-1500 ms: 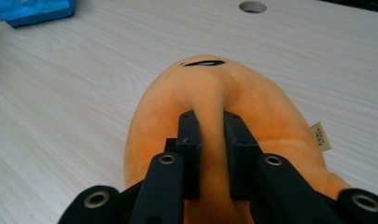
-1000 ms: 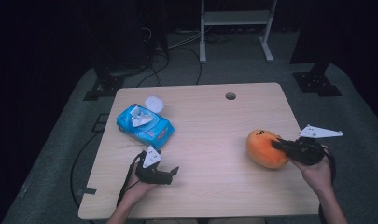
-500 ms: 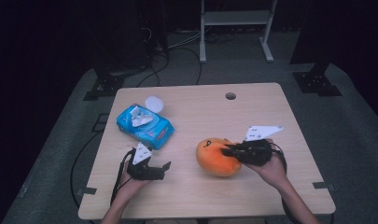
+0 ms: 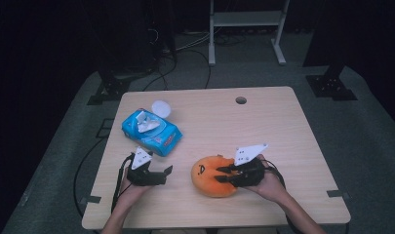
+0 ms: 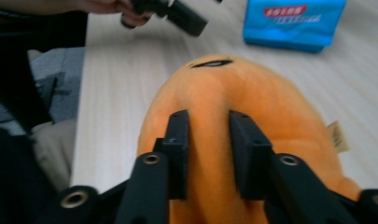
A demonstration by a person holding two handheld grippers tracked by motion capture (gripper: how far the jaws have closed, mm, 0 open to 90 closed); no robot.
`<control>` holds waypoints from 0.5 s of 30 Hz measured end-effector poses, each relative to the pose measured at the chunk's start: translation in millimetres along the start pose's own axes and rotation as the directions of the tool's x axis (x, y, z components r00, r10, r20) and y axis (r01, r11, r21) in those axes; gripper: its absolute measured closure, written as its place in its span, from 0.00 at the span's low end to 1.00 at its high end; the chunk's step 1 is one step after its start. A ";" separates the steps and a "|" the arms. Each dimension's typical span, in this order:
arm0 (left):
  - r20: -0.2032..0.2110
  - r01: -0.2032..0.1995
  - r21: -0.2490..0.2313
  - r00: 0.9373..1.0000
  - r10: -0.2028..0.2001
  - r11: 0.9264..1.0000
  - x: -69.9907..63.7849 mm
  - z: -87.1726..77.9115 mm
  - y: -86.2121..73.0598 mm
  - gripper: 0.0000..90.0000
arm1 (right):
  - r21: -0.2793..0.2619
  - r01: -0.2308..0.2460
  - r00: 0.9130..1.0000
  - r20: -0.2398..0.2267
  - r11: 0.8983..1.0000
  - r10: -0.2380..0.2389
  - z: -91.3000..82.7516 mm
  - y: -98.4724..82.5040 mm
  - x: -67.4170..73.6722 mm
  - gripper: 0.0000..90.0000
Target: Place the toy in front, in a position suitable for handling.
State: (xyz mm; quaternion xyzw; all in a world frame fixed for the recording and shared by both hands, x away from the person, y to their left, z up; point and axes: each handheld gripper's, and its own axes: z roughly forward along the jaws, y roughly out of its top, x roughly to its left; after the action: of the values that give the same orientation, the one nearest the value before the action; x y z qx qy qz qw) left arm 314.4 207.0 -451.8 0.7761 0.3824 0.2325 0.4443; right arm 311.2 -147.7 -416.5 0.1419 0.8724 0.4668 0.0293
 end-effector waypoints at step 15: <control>-0.093 0.035 -0.147 0.994 -0.049 0.988 34.9 -2.3 29.2 0.15 | -0.041 -0.056 0.998 -0.034 0.998 0.055 1.2 -21.3 2.5 0.66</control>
State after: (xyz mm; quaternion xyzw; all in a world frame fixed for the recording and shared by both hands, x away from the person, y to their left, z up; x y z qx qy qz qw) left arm 345.0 227.0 -424.5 0.7212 0.4018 0.2876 0.4856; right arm 304.3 -157.2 -434.5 0.1578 0.8587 0.4876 0.0051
